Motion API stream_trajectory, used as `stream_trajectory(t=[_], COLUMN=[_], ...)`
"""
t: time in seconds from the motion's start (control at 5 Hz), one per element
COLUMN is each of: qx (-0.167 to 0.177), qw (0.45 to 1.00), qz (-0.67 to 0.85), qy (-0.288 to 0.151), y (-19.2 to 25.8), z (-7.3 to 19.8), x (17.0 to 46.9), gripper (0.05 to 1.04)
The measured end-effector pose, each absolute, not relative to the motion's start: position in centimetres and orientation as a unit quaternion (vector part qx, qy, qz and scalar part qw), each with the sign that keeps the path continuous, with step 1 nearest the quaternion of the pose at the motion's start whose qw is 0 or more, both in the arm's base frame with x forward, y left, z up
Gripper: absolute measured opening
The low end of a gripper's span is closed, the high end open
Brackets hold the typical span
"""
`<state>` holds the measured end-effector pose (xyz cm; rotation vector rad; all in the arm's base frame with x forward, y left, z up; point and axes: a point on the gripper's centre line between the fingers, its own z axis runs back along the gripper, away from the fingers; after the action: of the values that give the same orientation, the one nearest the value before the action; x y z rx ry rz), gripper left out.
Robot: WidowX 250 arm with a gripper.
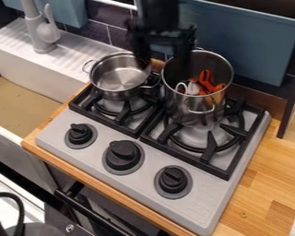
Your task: Put the pot on the right burner on top of the pot on the left burner
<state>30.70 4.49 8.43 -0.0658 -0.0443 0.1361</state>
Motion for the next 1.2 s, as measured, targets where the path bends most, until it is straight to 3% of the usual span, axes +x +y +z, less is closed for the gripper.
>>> stream_trajectory(t=[0.4,0.8,1.0,1.2], qx=[-0.024,-0.036,-0.034,-0.033], qw=[0.996,0.995,0.995,0.995], qz=[0.084,0.083,0.089,0.081], qy=[-0.032,-0.041,-0.043,-0.038], y=[3.8,3.2,3.3,3.3], z=[7.3,6.7,6.7,6.7], x=[30.6,30.5,30.6,30.4], gripper=[0.955,0.394,0.175,0.064])
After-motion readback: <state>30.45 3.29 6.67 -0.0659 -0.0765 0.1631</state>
